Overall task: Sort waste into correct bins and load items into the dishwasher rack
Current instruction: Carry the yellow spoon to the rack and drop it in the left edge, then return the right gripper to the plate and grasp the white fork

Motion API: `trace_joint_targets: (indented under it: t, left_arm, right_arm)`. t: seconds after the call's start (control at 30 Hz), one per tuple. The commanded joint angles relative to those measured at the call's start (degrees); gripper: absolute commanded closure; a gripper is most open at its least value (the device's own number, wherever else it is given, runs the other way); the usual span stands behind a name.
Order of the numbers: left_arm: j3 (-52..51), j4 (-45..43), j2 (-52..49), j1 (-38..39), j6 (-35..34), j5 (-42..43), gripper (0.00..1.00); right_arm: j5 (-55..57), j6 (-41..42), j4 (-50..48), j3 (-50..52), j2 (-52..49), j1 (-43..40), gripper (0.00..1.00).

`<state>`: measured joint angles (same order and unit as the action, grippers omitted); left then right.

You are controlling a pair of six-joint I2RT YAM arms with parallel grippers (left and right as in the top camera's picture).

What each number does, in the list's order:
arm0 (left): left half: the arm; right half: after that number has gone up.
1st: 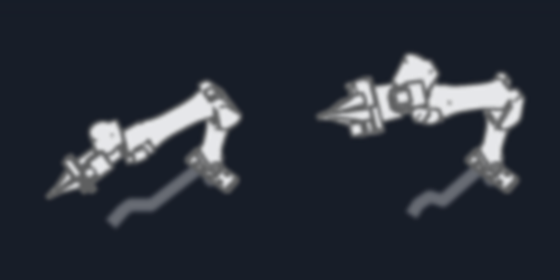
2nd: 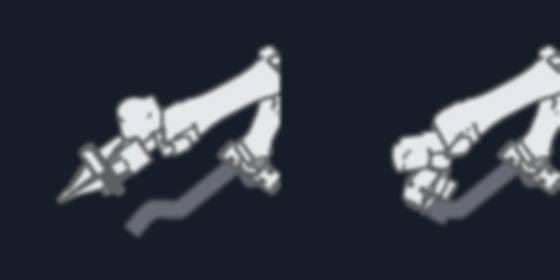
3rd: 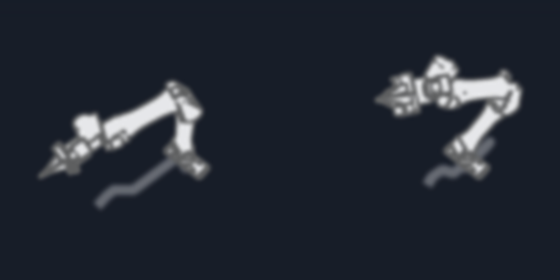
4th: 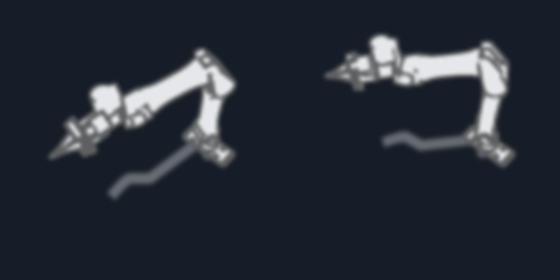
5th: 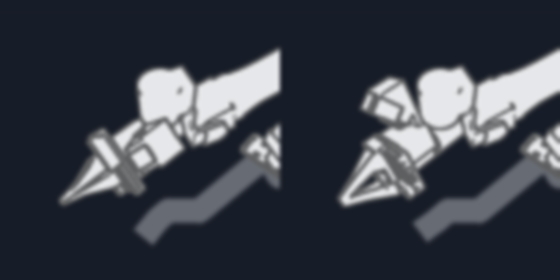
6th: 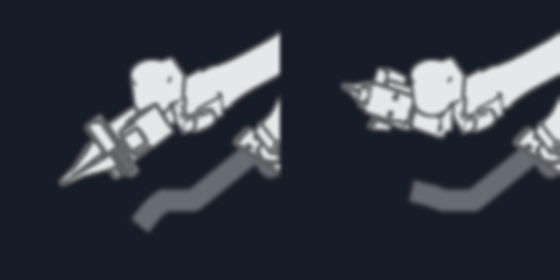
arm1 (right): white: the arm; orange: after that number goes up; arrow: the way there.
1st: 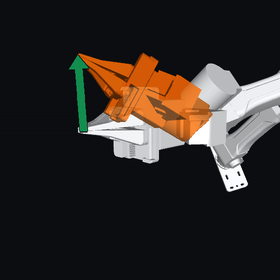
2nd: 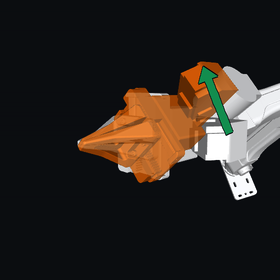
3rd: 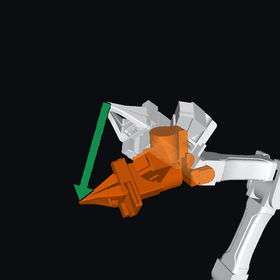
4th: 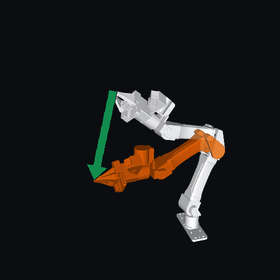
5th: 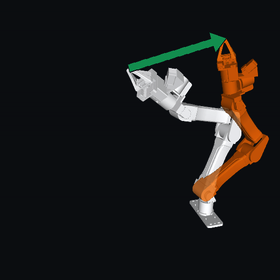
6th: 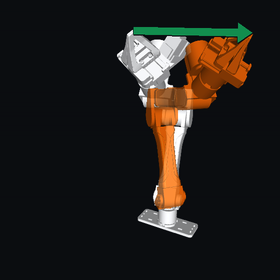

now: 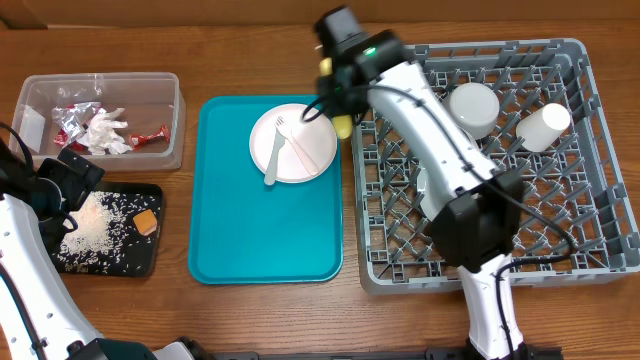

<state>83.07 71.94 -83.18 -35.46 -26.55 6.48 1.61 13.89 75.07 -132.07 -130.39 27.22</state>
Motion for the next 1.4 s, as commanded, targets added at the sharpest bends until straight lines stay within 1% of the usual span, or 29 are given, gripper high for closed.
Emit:
trace_joint_targets:
  t: [0.0,0.2,0.23,0.3,0.37,0.4,0.43,0.53,0.57,0.6,0.7,0.8,0.93,1.13,1.23,1.37]
  left_arm:
    - [-0.3,-0.2,-0.2,-0.2,1.2,0.2,0.0]
    - [-0.3,-0.2,-0.2,-0.2,1.3,0.2,0.0]
    - [-0.3,-0.2,-0.2,-0.2,1.3,0.2,0.0]
    - [-0.3,-0.2,-0.2,-0.2,1.3,0.2,0.0]
    - [-0.3,-0.2,-0.2,-0.2,1.3,0.2,0.0]
    - [-0.3,-0.2,-0.2,-0.2,1.3,0.2,0.0]
    - [-0.3,-0.2,-0.2,-0.2,1.3,0.2,0.0]
    - [-0.3,-0.2,-0.2,-0.2,1.3,0.2,0.0]
    - [-0.3,-0.2,-0.2,-0.2,1.3,0.2,0.0]
    - [-0.3,-0.2,-0.2,-0.2,1.3,0.2,0.0]
    - [-0.3,-0.2,-0.2,-0.2,1.3,0.2,0.0]
    - [-0.3,-0.2,-0.2,-0.2,1.3,0.2,0.0]
    - [-0.3,-0.2,-0.2,-0.2,1.2,0.2,0.0]
    - [-0.3,-0.2,-0.2,-0.2,1.3,0.2,0.0]
    - [-0.3,-0.2,-0.2,-0.2,1.3,0.2,0.0]
    - [-0.3,-0.2,-0.2,-0.2,1.3,0.2,0.0]
  right_arm:
    - [1.6,0.8,1.2,-1.2,2.0,-3.5,0.96]
    - [1.1,0.4,1.9,-1.0,2.0,-6.7,0.96]
    - [0.7,-0.5,1.9,-0.9,2.0,-6.7,0.94]
    - [0.7,-0.8,1.9,-0.6,2.0,-6.7,0.88]
    - [0.4,-0.8,1.6,-0.3,1.9,-6.7,0.87]
    - [0.2,-0.8,1.5,-0.3,1.9,-6.6,0.85]
    - [0.0,-0.8,1.4,-0.3,1.8,-6.6,0.79]
    - [-0.2,-0.7,1.1,-0.3,1.5,-6.6,0.33]
    - [-0.2,-0.6,1.1,-0.3,1.5,-6.6,0.2]
    - [-0.2,-0.6,1.1,-0.3,1.5,-6.6,0.12]
    - [-0.2,-0.6,0.9,-0.3,1.5,-6.7,0.09]
    - [-0.5,-0.3,1.3,-0.5,1.7,-6.6,0.08]
    - [-4.0,-0.4,1.7,-1.1,2.8,-5.0,0.08]
    - [-5.7,-2.2,-0.2,-0.8,2.9,-0.5,0.1]
    - [-5.1,-4.0,-2.8,0.1,1.7,1.7,0.1]
    - [-4.3,-4.2,-5.0,1.5,-0.4,4.0,0.1]
